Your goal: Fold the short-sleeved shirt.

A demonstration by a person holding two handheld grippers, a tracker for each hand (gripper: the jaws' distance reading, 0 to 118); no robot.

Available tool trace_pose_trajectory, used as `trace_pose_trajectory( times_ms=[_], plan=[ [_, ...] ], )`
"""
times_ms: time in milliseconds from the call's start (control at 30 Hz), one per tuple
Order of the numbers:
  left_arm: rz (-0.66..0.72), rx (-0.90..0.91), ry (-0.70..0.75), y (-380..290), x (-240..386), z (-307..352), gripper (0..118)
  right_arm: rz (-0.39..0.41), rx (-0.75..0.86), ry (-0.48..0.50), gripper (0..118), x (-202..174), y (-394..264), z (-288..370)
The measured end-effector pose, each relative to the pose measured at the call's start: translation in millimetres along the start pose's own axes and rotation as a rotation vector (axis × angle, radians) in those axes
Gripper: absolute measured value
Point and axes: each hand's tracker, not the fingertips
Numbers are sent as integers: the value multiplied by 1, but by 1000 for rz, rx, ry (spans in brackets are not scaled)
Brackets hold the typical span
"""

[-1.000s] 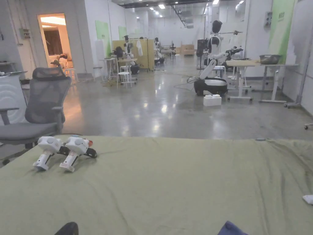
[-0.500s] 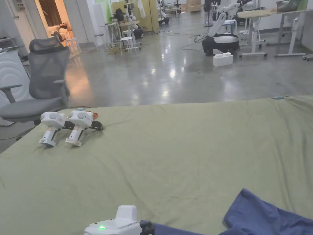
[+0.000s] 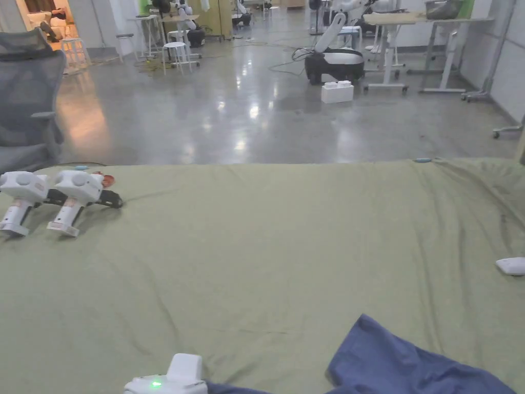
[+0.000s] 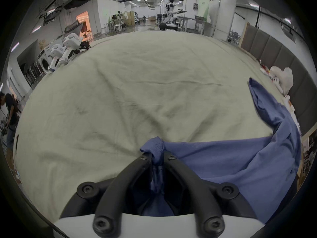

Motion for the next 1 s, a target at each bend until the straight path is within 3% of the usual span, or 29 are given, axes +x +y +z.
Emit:
trace_pose_trajectory(
  times_ms=[33,67,100,133,167,233,367,500,567,600,667,700,733,800,867,1000],
  plan=[
    [-19,-10,4,0,1,-2,8,26,-19,3,18,0,11,-18],
    [-14,-10,4,1,-1,-5,8,59,-24,7,43,2,21,-36],
    [-12,-14,6,2,0,-5,8,93,-50,18,80,6,34,-60],
    [-14,-19,7,2,0,-6,8,120,-79,20,92,13,46,-89],
    [-13,-25,7,3,-1,-6,8,143,-141,48,92,18,56,-116],
    [-4,-30,0,5,-4,-4,8,223,-201,48,91,26,71,-170],
    [18,-44,-19,8,-9,-4,8,344,-524,50,91,41,79,-269],
    [12,-50,-29,9,-10,-4,8,442,-648,-41,88,45,71,-327],
    [-7,-50,-31,9,-10,-5,8,420,-678,22,82,43,65,-328],
    [-8,-49,-30,9,-9,-4,8,424,-659,4,73,40,68,-324],
    [-7,-44,-25,8,-8,-5,8,430,-638,83,39,35,68,-308],
    [-6,-40,-23,7,-8,-5,8,437,-636,114,11,32,67,-303],
    [-4,-36,-22,7,-7,-3,8,459,-637,98,2,30,65,-301],
    [-7,-25,-54,8,-13,3,8,447,-592,71,2,31,66,-289],
    [-17,9,-121,11,-29,21,6,366,-521,56,2,33,77,-264],
    [104,239,-191,21,-54,119,6,260,-302,85,2,37,114,-175]
  ],
)
